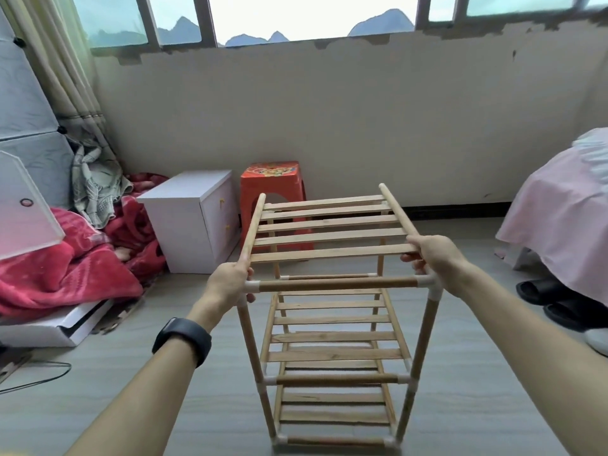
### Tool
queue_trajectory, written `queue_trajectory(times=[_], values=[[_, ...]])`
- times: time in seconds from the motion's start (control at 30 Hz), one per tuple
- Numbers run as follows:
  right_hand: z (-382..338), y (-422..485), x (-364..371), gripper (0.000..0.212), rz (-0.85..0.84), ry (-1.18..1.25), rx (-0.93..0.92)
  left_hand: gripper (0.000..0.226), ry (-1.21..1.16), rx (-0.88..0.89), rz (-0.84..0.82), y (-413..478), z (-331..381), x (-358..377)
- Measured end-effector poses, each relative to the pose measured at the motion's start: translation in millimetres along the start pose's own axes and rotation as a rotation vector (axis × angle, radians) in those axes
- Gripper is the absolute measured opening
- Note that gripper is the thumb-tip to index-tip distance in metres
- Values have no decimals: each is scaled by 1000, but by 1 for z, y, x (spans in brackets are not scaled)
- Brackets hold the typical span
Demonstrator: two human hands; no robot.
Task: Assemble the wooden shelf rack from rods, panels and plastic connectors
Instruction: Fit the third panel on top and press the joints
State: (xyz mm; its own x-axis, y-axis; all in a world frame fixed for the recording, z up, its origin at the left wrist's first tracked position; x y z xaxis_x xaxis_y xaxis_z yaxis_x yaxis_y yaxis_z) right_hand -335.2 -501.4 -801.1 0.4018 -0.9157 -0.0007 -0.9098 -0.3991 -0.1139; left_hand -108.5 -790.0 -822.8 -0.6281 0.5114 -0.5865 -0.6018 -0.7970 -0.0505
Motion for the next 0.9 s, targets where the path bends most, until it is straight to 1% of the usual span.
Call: queue_trajectory(times=[0.1, 0.23, 0.33, 0.53, 0.63, 0.73, 0.83, 0.9], values=[[0, -4, -6, 23, -27, 80, 55, 41, -109, -54, -28, 0, -2, 5], [0, -5, -7, 22, 40, 117, 123, 38, -119, -68, -42, 0, -2, 8], [-1, -4, -3, 24, 114, 71, 78, 37, -116, -57, -40, 0, -1, 7], [4, 1, -3, 29, 153, -1, 105, 39, -83, -36, -11, -7, 0, 7], [5, 4, -1, 33, 176, -66, 91, 42, -9, -21, 44, -11, 1, 6], [6, 5, 0, 39, 186, -158, 78, 43, 160, 57, 91, -10, 1, 3], [6, 6, 0, 40, 192, -218, 79, 44, 306, 84, 101, -9, 1, 1], [6, 6, 0, 39, 188, -245, 85, 48, 283, 56, 120, -10, 1, 1]])
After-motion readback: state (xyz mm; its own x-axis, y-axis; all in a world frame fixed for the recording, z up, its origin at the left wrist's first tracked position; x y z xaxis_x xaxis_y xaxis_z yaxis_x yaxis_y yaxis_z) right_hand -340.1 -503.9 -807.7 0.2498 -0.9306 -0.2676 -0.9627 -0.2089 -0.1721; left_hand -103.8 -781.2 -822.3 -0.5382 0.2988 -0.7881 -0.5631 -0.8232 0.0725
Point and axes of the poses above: each hand's wrist, its own y-axis towards the middle knuckle, its own x-axis out of the palm, z = x × y, the point moved 2 cm from there along y, towards the middle knuckle, and after that the axes turned 10 degrees about y, right-handed, at the moved point
